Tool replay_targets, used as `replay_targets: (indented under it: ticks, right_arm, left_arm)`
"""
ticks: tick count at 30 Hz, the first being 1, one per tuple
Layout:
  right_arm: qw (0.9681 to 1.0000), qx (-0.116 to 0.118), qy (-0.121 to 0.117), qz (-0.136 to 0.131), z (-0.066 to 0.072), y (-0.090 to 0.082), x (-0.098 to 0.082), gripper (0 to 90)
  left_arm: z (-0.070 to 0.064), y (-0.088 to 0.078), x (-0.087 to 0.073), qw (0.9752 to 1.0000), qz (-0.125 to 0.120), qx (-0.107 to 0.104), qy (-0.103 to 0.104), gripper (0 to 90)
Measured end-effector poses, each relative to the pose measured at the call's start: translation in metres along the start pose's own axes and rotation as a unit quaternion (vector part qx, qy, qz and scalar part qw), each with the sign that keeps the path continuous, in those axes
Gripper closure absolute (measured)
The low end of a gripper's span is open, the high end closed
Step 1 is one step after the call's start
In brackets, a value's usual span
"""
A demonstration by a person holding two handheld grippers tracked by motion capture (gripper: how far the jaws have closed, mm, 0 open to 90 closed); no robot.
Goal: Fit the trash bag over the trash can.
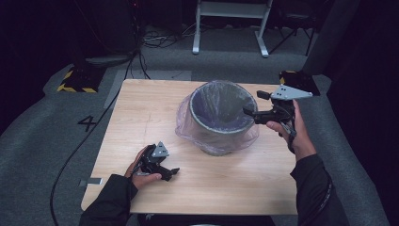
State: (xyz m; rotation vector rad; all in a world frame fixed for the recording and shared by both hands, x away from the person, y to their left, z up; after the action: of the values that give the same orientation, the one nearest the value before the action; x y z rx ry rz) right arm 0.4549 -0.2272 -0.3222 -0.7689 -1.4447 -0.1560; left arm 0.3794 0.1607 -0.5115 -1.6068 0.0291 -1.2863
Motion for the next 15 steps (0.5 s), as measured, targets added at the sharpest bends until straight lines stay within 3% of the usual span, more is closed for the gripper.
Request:
replay_targets:
  ticks: [15]
  right_arm:
    - [0.9991,0.008,-0.008,0.04,0.003,0.033,0.009,18.2]
  left_arm:
    - [0.0,0.0,0.0,1.0,0.0,0.0,0.0,8.9]
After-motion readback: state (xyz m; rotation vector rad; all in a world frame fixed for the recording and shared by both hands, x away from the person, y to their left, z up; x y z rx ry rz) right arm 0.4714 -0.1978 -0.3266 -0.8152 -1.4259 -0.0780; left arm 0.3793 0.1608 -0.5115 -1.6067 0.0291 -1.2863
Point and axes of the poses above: each handheld gripper's, and its own axes: y roughly forward along the jaws, x roughly out of its top, z roughly to its left, the point moved 1 cm from there along y, roughly forward along the jaws, and after that the axes turned 9 degrees about x, right-handed, at the moved point
